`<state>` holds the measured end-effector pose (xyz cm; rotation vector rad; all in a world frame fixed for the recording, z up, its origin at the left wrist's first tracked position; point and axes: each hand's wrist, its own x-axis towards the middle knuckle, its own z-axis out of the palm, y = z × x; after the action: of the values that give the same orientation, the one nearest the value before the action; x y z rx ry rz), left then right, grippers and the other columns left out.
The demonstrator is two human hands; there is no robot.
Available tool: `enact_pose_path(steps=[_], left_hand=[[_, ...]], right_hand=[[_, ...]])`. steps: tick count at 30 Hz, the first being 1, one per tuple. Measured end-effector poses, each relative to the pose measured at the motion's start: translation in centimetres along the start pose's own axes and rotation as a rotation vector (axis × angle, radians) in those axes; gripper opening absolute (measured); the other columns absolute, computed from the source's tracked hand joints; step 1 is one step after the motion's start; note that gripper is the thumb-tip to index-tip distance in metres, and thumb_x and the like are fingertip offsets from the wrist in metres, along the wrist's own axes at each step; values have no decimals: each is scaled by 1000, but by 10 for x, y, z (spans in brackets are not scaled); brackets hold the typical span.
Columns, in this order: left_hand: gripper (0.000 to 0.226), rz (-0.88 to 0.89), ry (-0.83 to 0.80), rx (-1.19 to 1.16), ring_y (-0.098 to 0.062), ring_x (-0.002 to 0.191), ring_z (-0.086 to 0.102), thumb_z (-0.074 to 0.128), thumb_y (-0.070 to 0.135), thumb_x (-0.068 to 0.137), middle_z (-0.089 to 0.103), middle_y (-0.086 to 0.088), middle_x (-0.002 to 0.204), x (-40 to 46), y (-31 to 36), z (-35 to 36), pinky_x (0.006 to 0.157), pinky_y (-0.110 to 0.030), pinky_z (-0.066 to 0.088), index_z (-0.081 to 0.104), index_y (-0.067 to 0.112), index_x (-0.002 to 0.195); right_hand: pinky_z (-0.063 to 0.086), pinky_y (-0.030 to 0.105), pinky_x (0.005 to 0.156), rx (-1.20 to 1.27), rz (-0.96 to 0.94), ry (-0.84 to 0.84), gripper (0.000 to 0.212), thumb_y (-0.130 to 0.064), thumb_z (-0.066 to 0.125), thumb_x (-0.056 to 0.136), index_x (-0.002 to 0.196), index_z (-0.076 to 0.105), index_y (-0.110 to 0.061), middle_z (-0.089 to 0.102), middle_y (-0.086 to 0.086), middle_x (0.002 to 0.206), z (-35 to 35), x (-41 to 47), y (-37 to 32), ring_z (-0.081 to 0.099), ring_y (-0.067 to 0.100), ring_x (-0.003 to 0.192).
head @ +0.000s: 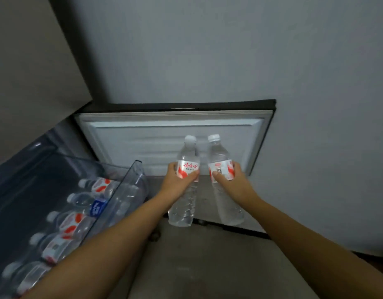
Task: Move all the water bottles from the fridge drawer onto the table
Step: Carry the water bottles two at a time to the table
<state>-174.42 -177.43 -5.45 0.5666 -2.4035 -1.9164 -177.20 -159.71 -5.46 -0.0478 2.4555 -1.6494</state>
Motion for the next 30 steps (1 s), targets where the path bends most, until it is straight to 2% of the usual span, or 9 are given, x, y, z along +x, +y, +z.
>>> enact_pose_path(steps=[4,9,15,22,26,30], left_hand=[[55,11,-119,58,-17,87,62,73,31,79,60,1,102,-6,8,66,66,-32,54,41,17,121],[54,39,-219,129,-10,78,59,75,33,77,58,3,98,-22,19,159,64,-30,53,41,20,117],[60,83,-376,246,-20,89,64,77,43,72,62,0,102,-60,29,289,82,-42,56,45,20,117],[60,142,-645,270,-21,92,61,73,40,78,56,2,103,-116,58,435,84,-42,56,39,20,123],[63,195,-814,290,-20,92,64,77,45,71,61,1,102,-139,67,503,87,-47,55,43,19,118],[65,249,-1024,333,-23,100,63,75,41,74,60,-5,114,-177,74,591,89,-44,54,41,17,124]], right_hand=[[41,27,80,-12,85,145,59,-41,66,85,133,38,-20,55,-5,112,-58,-20,40,55,13,96],[41,20,70,-4,145,295,52,-35,67,86,127,41,-17,56,-5,105,-142,-51,85,55,12,89],[47,29,82,3,235,446,59,-37,69,83,130,39,-16,57,-1,111,-258,-95,145,60,20,104],[45,26,80,0,364,650,59,-41,62,87,135,36,-18,52,-5,110,-364,-166,197,52,12,95],[54,35,88,55,430,794,64,-44,64,84,136,35,-21,58,1,123,-401,-203,221,61,19,105],[55,28,79,71,493,966,61,-40,64,86,137,34,-22,58,-3,118,-452,-255,254,62,15,101]])
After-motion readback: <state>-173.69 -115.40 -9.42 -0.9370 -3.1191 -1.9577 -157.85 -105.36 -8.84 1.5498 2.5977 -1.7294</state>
